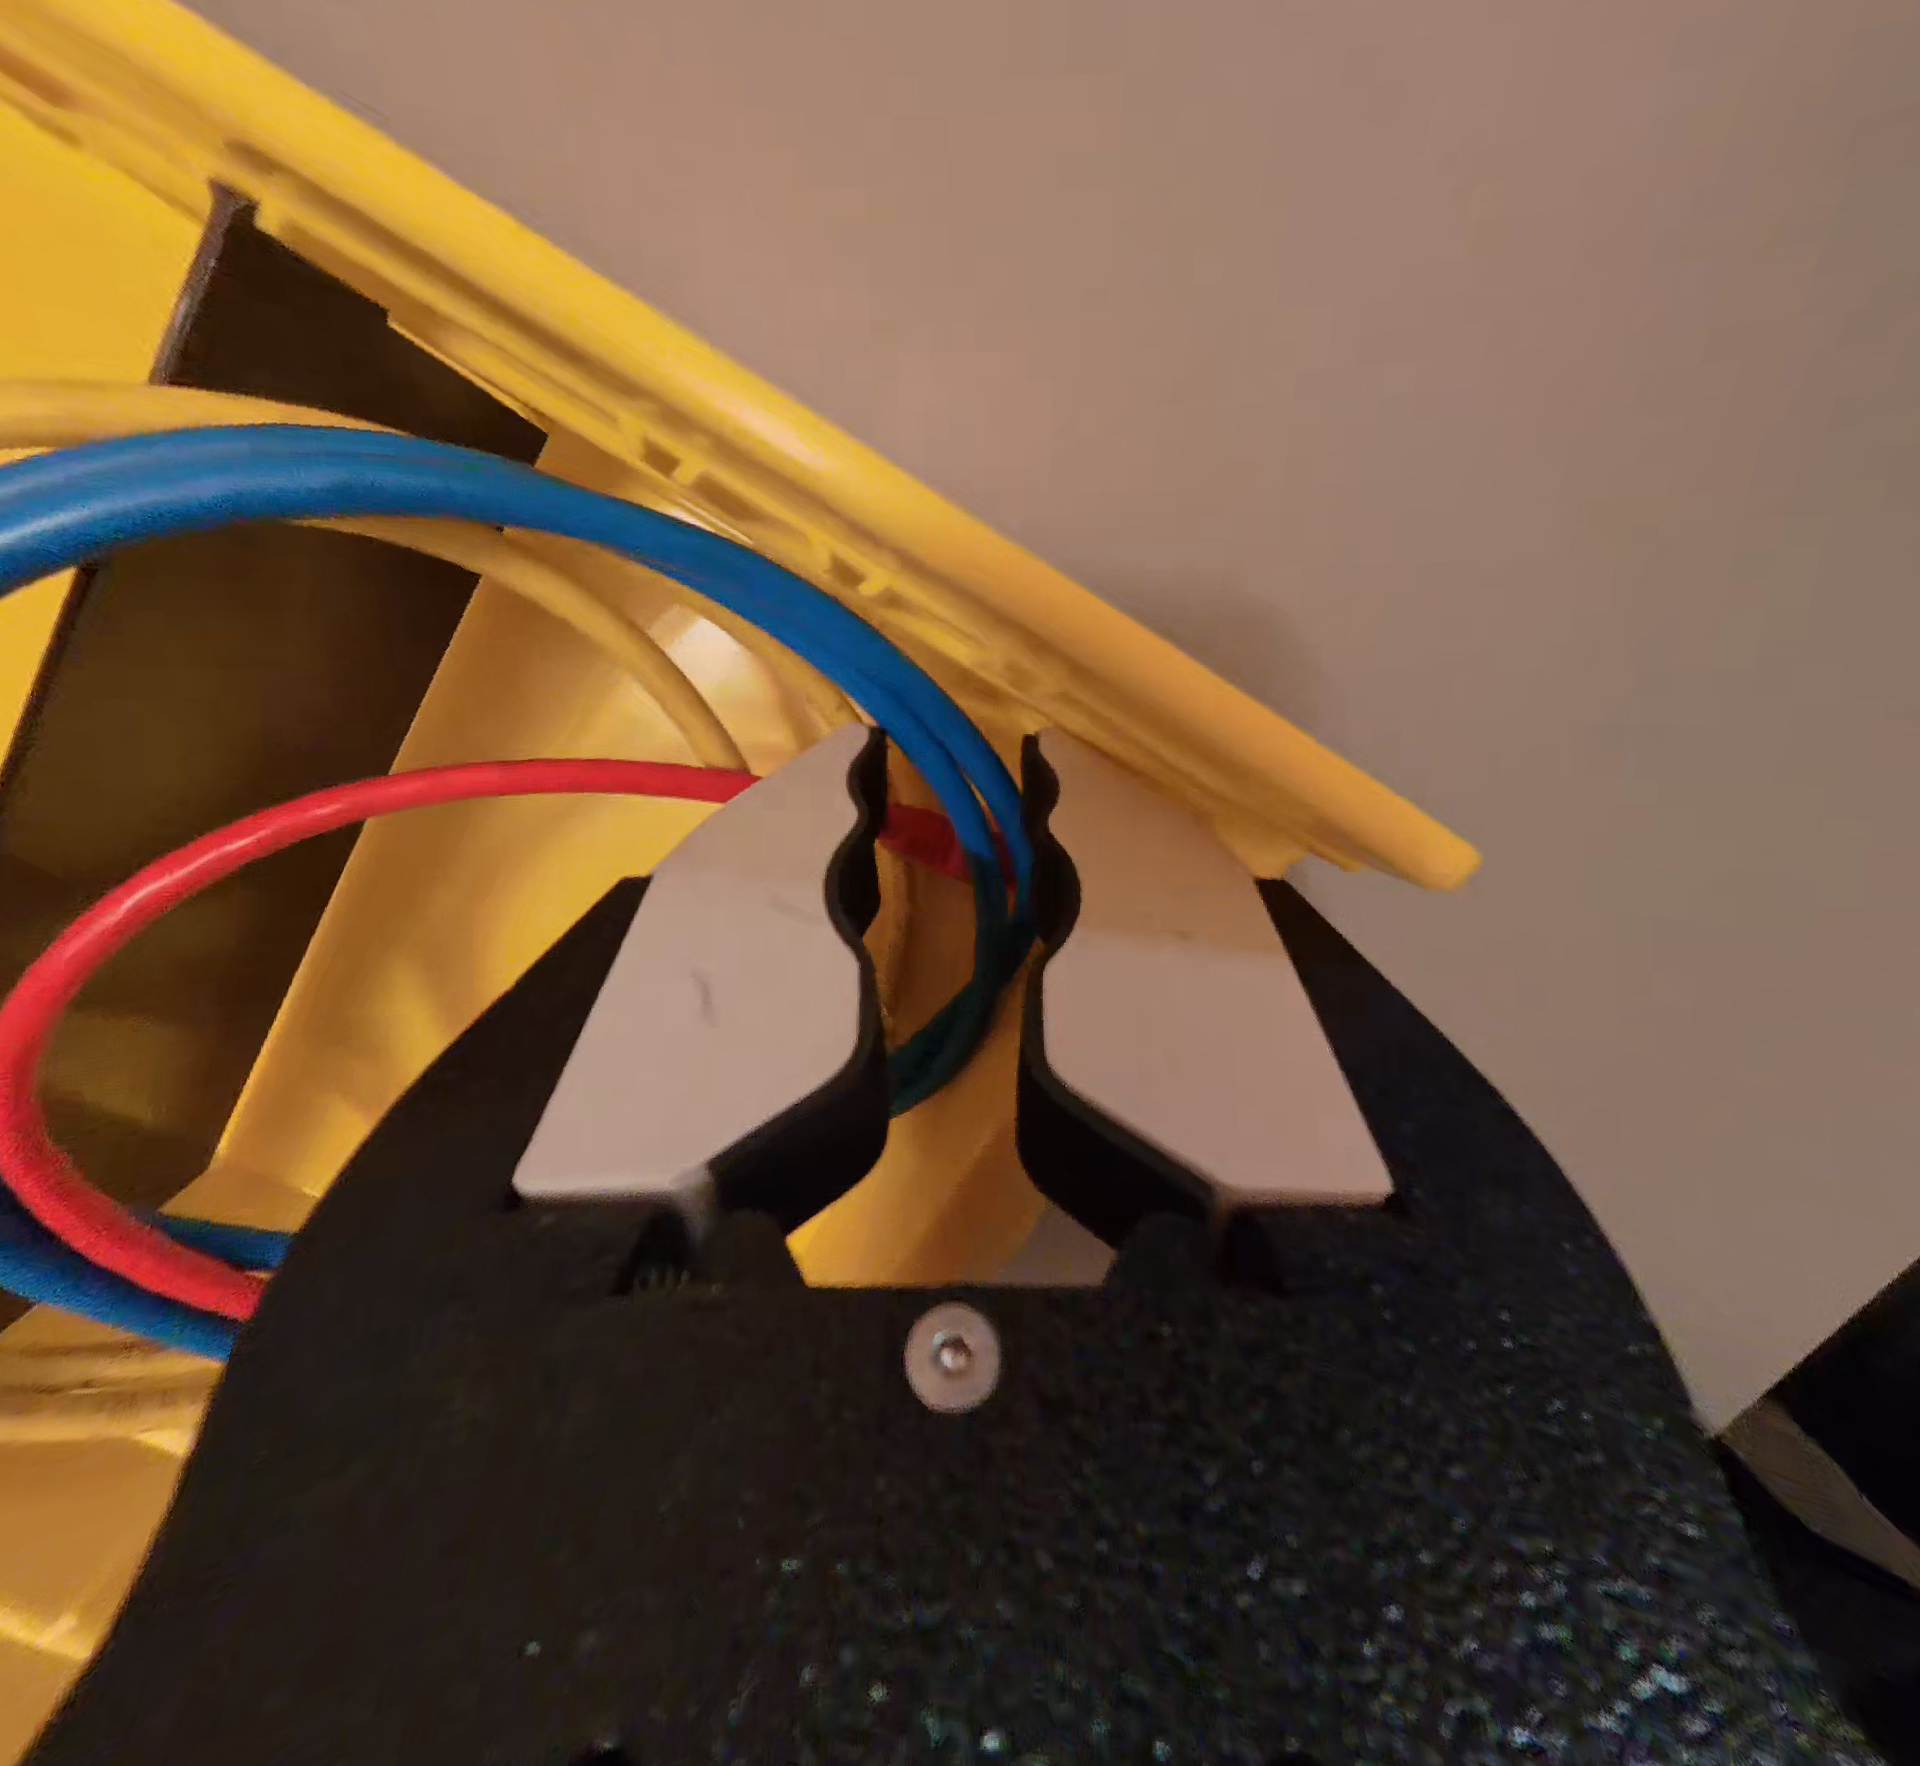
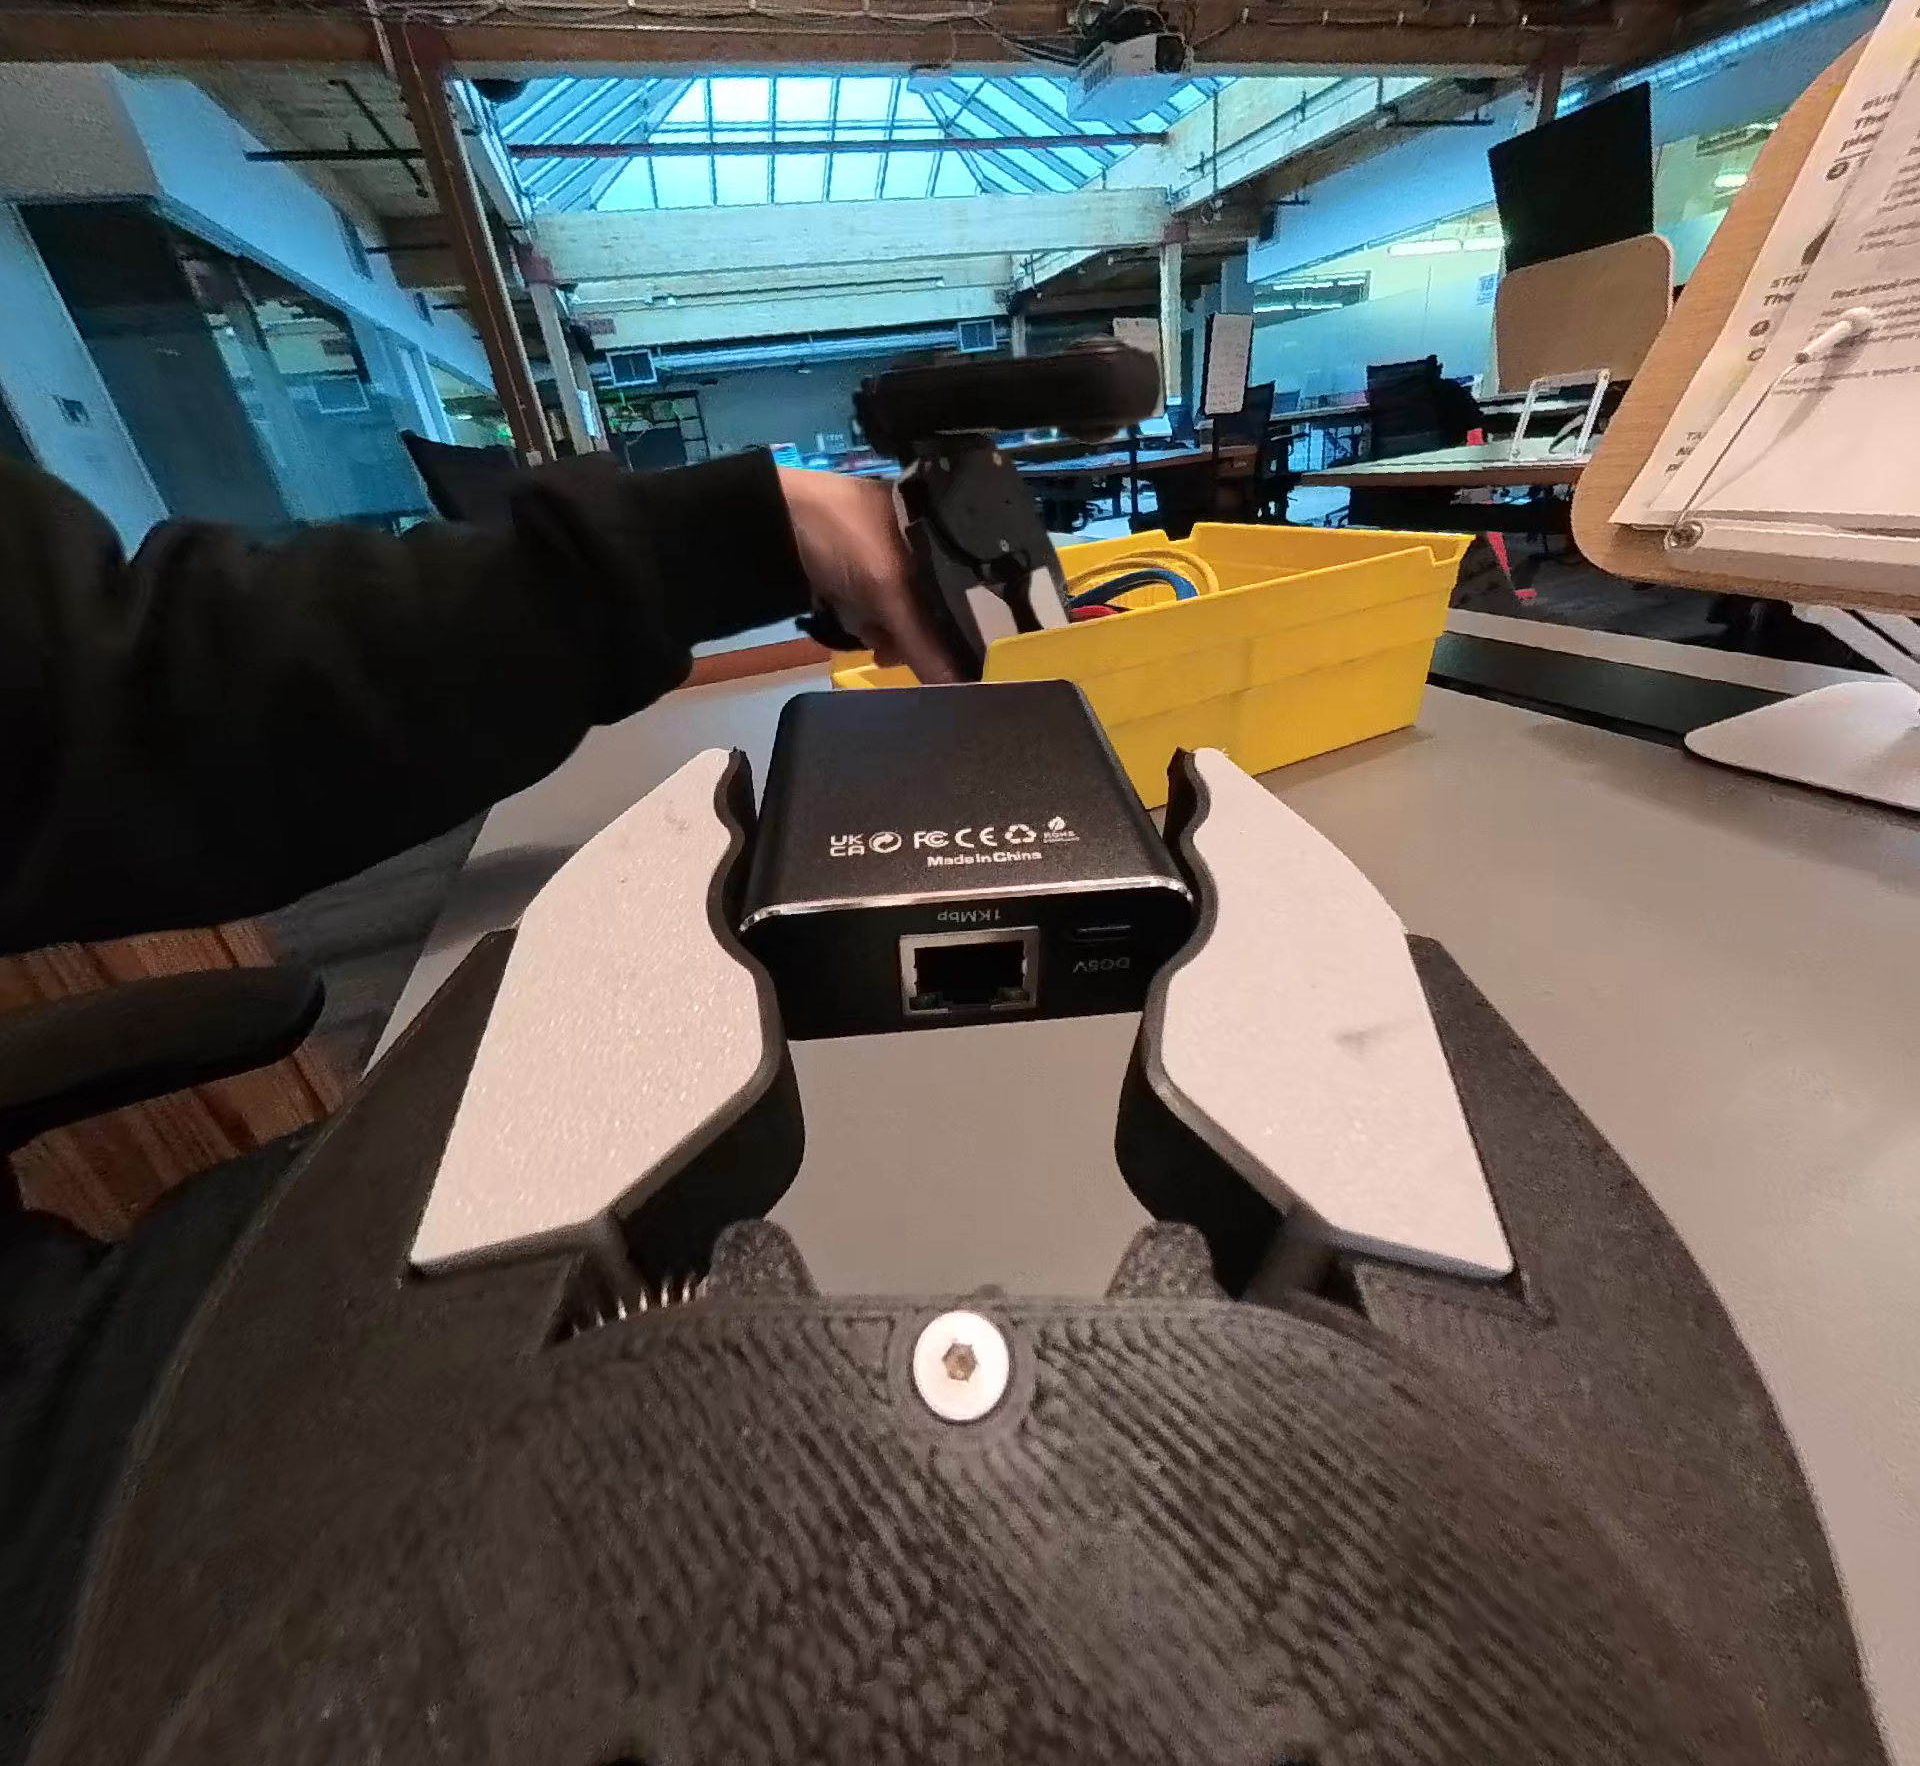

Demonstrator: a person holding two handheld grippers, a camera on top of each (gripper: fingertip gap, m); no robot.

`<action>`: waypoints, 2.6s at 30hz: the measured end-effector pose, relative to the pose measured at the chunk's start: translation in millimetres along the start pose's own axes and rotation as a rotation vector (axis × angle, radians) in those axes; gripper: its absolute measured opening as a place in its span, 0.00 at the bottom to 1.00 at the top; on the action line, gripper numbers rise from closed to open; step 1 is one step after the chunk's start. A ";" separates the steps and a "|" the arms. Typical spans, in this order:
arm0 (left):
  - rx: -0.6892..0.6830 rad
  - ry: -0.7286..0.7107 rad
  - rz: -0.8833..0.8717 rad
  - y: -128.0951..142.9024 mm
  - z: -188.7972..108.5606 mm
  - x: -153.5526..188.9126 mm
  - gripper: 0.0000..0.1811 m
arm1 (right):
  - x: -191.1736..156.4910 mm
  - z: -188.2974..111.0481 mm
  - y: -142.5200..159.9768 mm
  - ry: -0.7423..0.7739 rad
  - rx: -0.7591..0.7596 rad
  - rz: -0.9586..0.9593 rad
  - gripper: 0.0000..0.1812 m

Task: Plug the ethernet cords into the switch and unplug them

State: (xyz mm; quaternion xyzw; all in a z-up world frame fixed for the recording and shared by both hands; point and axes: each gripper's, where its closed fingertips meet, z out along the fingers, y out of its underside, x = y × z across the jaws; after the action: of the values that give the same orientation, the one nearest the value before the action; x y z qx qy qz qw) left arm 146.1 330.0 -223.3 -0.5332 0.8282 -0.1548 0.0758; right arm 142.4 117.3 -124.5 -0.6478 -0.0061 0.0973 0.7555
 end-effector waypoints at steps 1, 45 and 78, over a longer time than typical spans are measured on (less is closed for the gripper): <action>-0.001 0.010 -0.023 -0.3 -1.3 -0.8 0.12 | 0.1 -0.3 -0.3 0.000 0.002 0.000 0.42; -0.493 0.787 -0.028 84.3 -207.2 82.3 0.03 | -3.4 0.4 0.4 -0.024 -0.006 -0.001 0.42; 0.011 0.216 -0.238 31.1 -179.2 -17.6 0.04 | -7.0 0.2 1.1 -0.043 -0.010 -0.011 0.42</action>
State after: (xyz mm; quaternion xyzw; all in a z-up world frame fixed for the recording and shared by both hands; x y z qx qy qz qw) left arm 74.7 389.4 -65.8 -0.6073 0.7617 -0.2238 -0.0296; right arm 135.4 116.6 -124.8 -0.6493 -0.0265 0.1068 0.7525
